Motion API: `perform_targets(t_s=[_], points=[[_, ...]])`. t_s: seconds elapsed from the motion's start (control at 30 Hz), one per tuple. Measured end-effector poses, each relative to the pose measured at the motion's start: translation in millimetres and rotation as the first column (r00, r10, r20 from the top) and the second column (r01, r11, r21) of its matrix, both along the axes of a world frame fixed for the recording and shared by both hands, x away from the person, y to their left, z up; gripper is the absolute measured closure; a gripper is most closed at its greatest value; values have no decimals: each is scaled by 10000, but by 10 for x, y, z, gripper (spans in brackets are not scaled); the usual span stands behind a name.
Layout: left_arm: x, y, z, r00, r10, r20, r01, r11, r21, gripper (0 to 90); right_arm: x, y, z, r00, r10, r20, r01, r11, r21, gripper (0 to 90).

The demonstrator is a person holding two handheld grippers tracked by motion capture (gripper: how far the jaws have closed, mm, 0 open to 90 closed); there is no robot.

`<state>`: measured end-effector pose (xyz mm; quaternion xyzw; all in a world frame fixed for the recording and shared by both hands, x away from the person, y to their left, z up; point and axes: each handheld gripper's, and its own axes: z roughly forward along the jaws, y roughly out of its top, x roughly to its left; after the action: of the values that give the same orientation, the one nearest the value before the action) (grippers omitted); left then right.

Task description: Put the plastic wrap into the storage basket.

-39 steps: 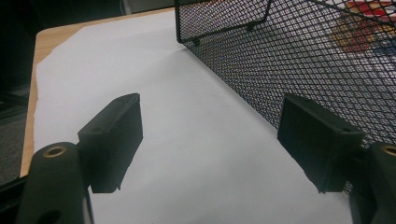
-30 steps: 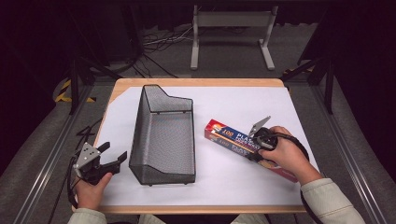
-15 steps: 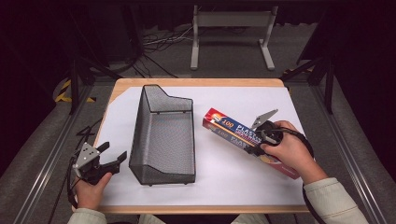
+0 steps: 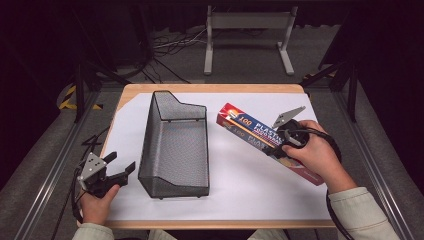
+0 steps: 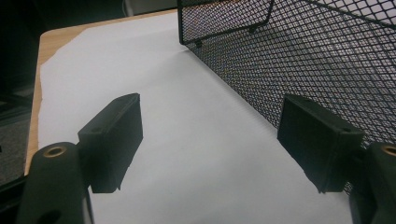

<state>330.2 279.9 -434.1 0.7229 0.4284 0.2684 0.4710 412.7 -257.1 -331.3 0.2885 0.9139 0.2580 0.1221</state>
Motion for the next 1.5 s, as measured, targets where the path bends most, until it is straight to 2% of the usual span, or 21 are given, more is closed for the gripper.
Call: perform_targets(t_s=[0.17,0.4,0.5,0.6,0.77,1.03,1.07,1.27,1.43,1.5], points=[[2,-5,-1,10000,-11,-7,11,10000,15,230,-17,9,84,9999,-123,113,121,9998,140,399],[-21,11,-3,10000,26,-10,-26,10000,30,229,-39,156,160,9995,-310,109,307,9993,228,399],[-45,38,-2,9999,101,5,-101,9999,8,229,-36,311,223,9989,-458,71,456,9987,223,400],[-59,52,-4,9999,123,8,-123,9999,4,229,-27,375,252,9991,-410,86,409,9990,159,400],[-96,93,-3,9997,237,18,-237,9997,-42,229,8,627,342,9989,-461,28,460,9986,256,400],[-115,116,-3,9996,278,38,-277,9996,-92,229,24,908,393,9987,-487,-139,492,9980,387,399],[-115,117,-2,9996,279,43,-279,9996,-97,229,29,1026,402,9959,-824,-372,844,9948,567,399],[-98,103,0,9996,269,28,-268,9996,-118,229,50,1257,422,9923,-1181,-377,1199,9914,520,400],[-82,96,3,9998,195,75,-194,9997,-129,229,53,1403,443,9864,-1546,-554,1581,9853,642,400],[-70,88,5,9998,199,49,-199,9997,-117,229,41,1528,459,9811,-1831,-620,1872,9799,695,400]])
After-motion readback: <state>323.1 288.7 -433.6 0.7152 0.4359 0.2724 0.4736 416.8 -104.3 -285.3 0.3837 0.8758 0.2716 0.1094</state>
